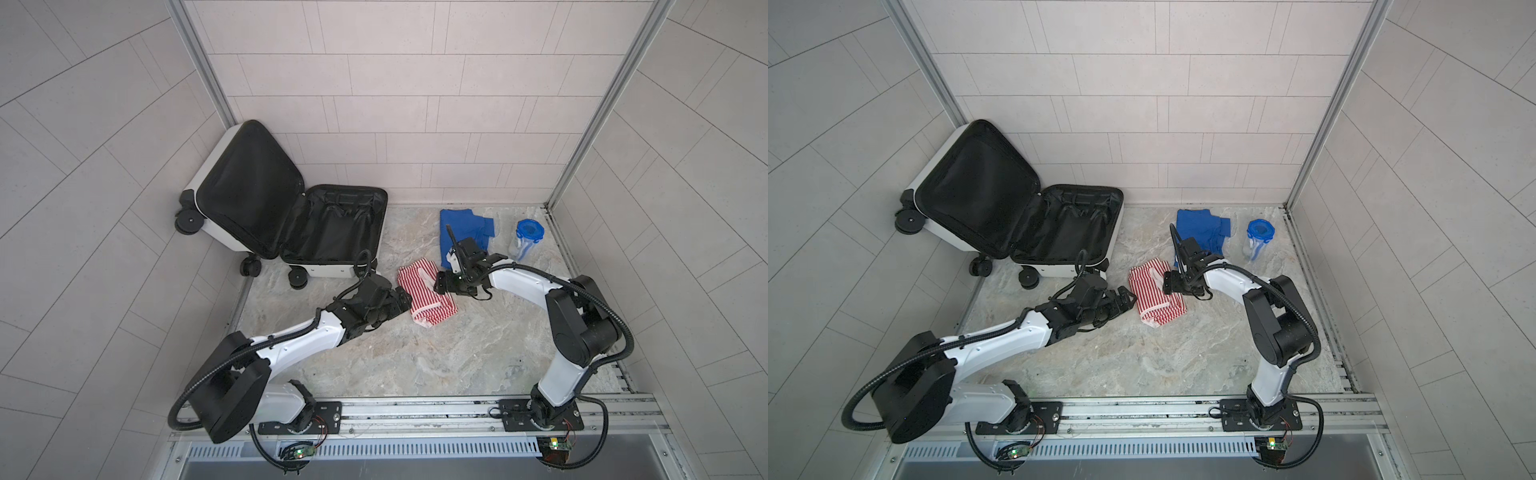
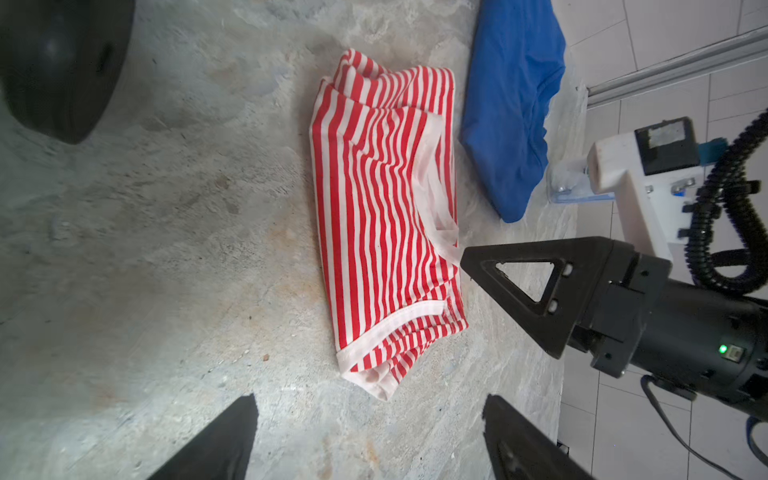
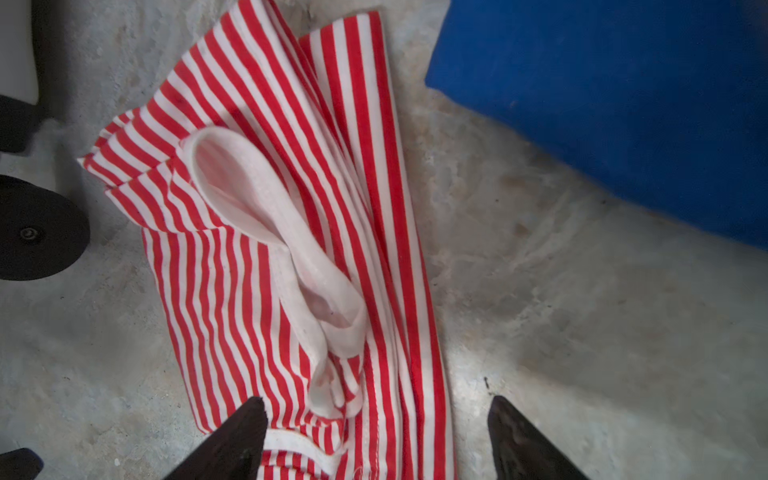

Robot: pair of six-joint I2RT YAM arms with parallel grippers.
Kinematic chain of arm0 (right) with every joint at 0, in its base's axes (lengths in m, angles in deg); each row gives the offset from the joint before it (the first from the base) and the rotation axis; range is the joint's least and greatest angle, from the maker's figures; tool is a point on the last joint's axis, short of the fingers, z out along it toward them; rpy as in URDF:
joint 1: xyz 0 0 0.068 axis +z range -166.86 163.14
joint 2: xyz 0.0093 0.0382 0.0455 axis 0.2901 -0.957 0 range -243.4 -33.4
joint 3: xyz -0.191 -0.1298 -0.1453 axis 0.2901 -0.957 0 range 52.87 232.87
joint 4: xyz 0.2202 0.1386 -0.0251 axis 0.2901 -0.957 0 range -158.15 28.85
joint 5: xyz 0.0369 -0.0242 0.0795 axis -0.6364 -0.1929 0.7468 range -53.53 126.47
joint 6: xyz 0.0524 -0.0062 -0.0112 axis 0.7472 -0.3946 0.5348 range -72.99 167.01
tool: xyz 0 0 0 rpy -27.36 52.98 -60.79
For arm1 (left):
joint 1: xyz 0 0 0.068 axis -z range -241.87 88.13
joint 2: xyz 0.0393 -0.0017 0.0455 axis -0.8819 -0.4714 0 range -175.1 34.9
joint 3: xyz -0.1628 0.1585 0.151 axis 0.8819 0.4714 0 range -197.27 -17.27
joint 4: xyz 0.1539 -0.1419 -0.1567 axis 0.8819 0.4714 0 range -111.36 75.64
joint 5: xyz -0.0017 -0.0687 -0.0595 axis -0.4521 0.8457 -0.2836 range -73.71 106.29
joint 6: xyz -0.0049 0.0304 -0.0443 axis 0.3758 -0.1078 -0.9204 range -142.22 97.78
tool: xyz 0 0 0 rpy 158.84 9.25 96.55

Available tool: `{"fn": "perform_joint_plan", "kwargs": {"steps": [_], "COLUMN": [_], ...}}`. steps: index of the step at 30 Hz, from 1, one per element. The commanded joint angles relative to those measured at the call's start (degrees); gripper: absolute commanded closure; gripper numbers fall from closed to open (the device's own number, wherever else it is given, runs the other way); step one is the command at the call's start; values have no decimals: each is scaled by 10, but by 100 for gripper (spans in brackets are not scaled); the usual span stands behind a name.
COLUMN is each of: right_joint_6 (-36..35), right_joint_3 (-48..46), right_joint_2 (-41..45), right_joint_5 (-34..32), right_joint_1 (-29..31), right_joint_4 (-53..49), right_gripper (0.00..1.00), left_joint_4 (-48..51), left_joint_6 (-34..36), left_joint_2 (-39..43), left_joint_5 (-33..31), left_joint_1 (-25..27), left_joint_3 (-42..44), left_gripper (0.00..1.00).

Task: Pack the luggage
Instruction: 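Reach both grippers down to the red-and-white striped cloth's two ends, then close both grippers on the striped cloth and lift it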

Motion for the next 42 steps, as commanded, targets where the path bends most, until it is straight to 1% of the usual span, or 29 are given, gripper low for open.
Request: {"fn": "perform_joint_plan", "kwargs": {"steps": [1, 3, 5, 10, 16, 22, 25, 29, 35, 42], "right_joint_6": [-7, -8, -8, -7, -5, -2, 0, 3, 12, 23], "right_joint_3": [16, 21, 25, 32, 37, 42, 45, 43, 24, 10], "right_joint_2": [-12, -18, -24, -37, -50, -62, -71, -78, -75, -80], "right_joint_5": [5, 5, 5, 9, 6, 0, 7, 14, 7, 15], "right_joint_1": [3, 3, 3, 3, 3, 2, 1, 1, 2, 2], "right_joint_4": [0, 0, 1, 4, 7, 13, 17, 25, 45, 68], "right_gripper": [15, 15, 16, 19, 19, 16, 16, 18, 21, 31], "left_joint_4": [-36, -44, -65, -92, -74, -80, -75, -74, -88, -120], "left_joint_6": [-25, -28, -34, -54, -47, -37, -30, -26, -26, -31], "left_joint_2": [-47, -81, -115, -162, -169, -188, -198, -214, -239, -260], "left_joint_5": [10, 19, 31, 34, 8, 18, 21, 24, 27, 34], "left_joint_1": [1, 1, 1, 1, -6, -27, -34, -37, -37, -37], "left_joint_3": [-32, -44, -52, -59, -62, -75, -86, -99, -99, -100], "left_gripper": [12, 15, 21, 29, 29, 29, 31, 33, 35, 42]}}
